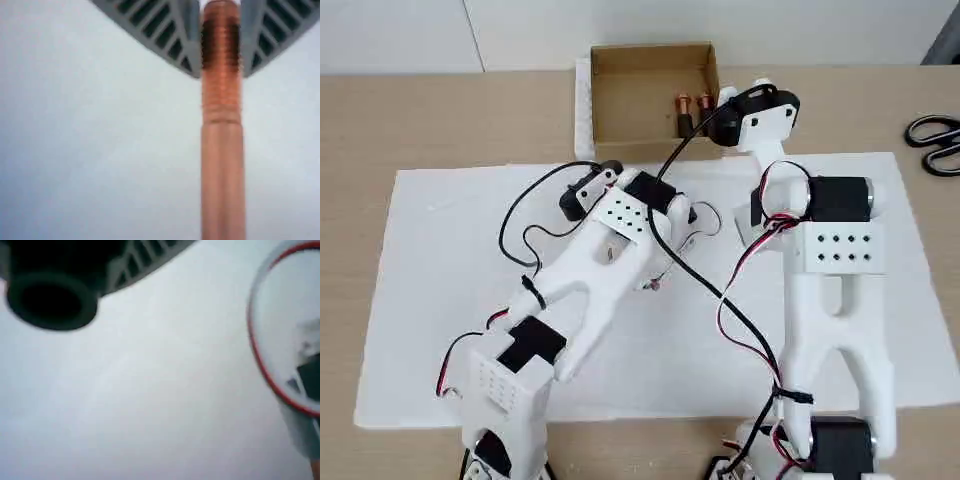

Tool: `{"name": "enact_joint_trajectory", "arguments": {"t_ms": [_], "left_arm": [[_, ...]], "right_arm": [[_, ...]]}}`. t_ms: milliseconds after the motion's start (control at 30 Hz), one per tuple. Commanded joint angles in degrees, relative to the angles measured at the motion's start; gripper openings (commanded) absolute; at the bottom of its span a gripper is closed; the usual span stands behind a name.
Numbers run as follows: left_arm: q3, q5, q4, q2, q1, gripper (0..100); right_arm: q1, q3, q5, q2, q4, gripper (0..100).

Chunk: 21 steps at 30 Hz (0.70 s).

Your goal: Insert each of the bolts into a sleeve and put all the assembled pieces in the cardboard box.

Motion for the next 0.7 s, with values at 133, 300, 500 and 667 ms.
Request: {"name": "enact_joint_trajectory", "arguments": {"t_ms": [133,300,500,667], "left_arm": [[-3.4,0.2,5.8,-0.5,-0.3,1],[-3.2,-3.3,6.2,-0.5,-4.8,1],[-3.2,-28.7,7.8,-0.5,-13.2,1],[-3.4,-47.7,7.8,-0.5,-19.6,1]], "right_arm": [[0.5,-0.3,-0.5,-2.2,-0.9,0.5],[0.5,-0.3,-0.5,-2.2,-0.9,0.5],[0.5,-0.3,-0.4,-2.2,-0.9,0.5],[0.5,-0.3,-0.4,-2.2,-0.9,0.5]]}}
